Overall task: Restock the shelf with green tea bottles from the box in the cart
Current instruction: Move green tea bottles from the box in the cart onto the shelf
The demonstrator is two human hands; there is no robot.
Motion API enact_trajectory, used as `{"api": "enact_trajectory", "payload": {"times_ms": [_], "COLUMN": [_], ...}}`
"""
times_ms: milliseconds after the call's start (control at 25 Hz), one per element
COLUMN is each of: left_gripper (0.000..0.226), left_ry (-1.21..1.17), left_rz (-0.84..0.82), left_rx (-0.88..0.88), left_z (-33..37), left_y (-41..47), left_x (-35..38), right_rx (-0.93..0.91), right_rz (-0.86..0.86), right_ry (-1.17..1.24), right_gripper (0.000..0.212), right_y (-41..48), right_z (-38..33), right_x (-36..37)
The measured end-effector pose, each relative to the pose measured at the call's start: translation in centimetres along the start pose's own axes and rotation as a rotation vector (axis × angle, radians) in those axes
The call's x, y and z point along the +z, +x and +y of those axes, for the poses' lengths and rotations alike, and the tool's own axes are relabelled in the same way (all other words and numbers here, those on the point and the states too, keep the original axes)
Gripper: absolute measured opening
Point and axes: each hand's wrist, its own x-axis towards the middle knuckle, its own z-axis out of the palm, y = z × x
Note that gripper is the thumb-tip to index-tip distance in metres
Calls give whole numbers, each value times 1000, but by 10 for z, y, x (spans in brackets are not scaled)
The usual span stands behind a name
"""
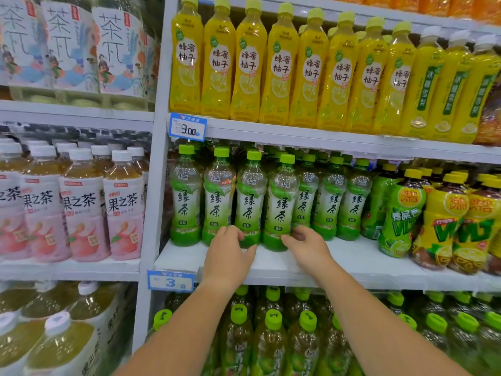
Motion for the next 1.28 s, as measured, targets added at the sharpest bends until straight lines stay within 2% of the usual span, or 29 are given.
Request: {"api": "enact_trajectory", "payload": {"times_ms": [200,400,560,760,1000,1280], "left_gripper": [35,40,46,52,54,56], "left_ry": [-227,-357,-374,-337,-285,-344], "left_rz": [-96,-194,-360,-502,-684,-1008], "left_rx": [-89,-273,-488,-607,-656,-523], "left_z": [8,32,62,125,222,322], "left_y": [-13,-43,-69,-99,-134,-185], "left_x": [-16,-30,-59,-122,-189,-203], "right_rx": [41,120,253,455,695,810], "right_rz": [18,-74,-143,-206,-168,110], "right_ry": [35,141,149,171,174,141], "right_gripper": [55,43,44,49,47,44], "right_y": [-21,-60,-104,-166,-253,-355], "right_z": [-4,-10,-23,-63,-113,-158], "right_x": [-4,-14,-38,-99,-184,-278]}}
